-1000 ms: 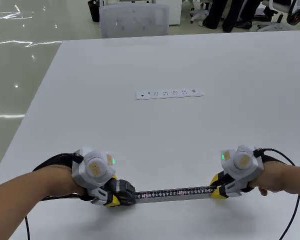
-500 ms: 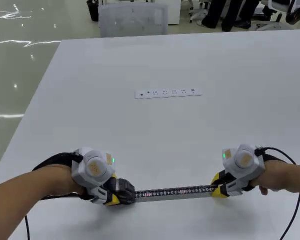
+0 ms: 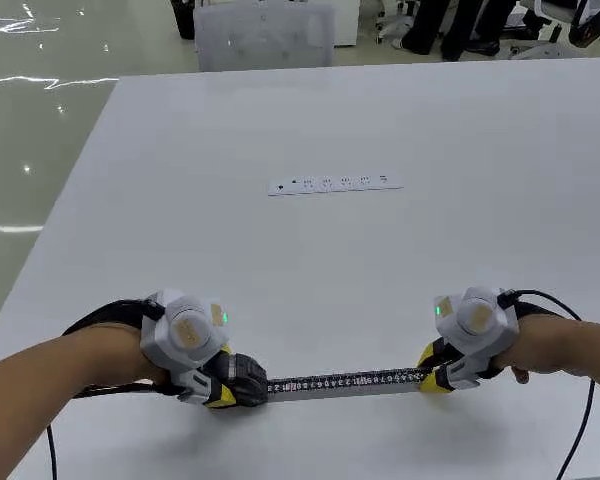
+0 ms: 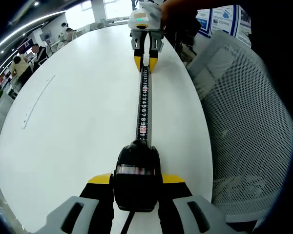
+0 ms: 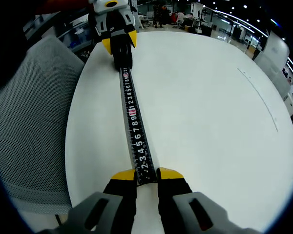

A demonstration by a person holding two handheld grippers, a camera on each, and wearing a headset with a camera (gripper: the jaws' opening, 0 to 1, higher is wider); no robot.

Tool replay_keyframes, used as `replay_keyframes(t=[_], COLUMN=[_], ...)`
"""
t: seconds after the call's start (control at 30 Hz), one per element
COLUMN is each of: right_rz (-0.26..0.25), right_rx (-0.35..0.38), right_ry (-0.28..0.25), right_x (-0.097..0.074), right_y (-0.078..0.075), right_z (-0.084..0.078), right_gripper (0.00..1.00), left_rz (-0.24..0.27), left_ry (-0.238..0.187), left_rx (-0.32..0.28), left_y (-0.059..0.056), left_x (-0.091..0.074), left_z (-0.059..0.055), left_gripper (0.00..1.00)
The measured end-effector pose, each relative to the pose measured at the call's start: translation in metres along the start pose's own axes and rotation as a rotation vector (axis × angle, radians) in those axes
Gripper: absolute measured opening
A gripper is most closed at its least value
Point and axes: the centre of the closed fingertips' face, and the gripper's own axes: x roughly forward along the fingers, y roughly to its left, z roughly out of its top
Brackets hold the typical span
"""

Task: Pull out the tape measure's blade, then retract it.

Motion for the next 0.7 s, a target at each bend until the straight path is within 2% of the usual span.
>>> replay_keyframes(t=[0.43,0.47,0.5,0.53,0.57,0.6,0.63,0.7], right_rz=[-0.001,-0.007,-0.009,-0.008,-0.02,-0.051,-0.073,-0.081], right_rx=[0.007,0.02,0.025,0.045,0.085,0.084,0.087,0.099], right_ry=[0.022,0.02,0.017,0.012,0.002,0.001,-0.016,-0.039], right_x=[0.0,0.001,0.001,0.0,-0.001,-0.001,-0.003,-0.007], right_y=[0.0,-0.001,0.0,0.002,0.002,-0.004,-0.007,-0.005], right_z=[0.0,0.001,0.001,0.002,0.003,0.003,0.005,0.008], right_gripper=[0.15,0.15,0.16,0.18,0.23,0.29,0.35,0.37], left_rz=[0.029,0.044,0.077,0.118,0.155,0.175,0.197,0.206], left_ry=[-0.026,-0.032,-0.03,-0.015,-0.036,-0.053,-0.096,-0.139], left_rx=[-0.009,-0.037,-0.086,-0.109,-0.145,-0.181,-0.244,-0.311], left_y=[0.002,0.005,0.01,0.018,0.025,0.028,0.031,0.034], left_x=[0.0,0.0,-0.001,-0.004,-0.007,-0.01,-0.016,-0.023], left_z=[0.002,0.001,-0.003,-0.008,-0.01,-0.01,-0.009,-0.011], left_gripper=[0.33,0.33,0.38,0.45,0.51,0.58,0.63,0.73])
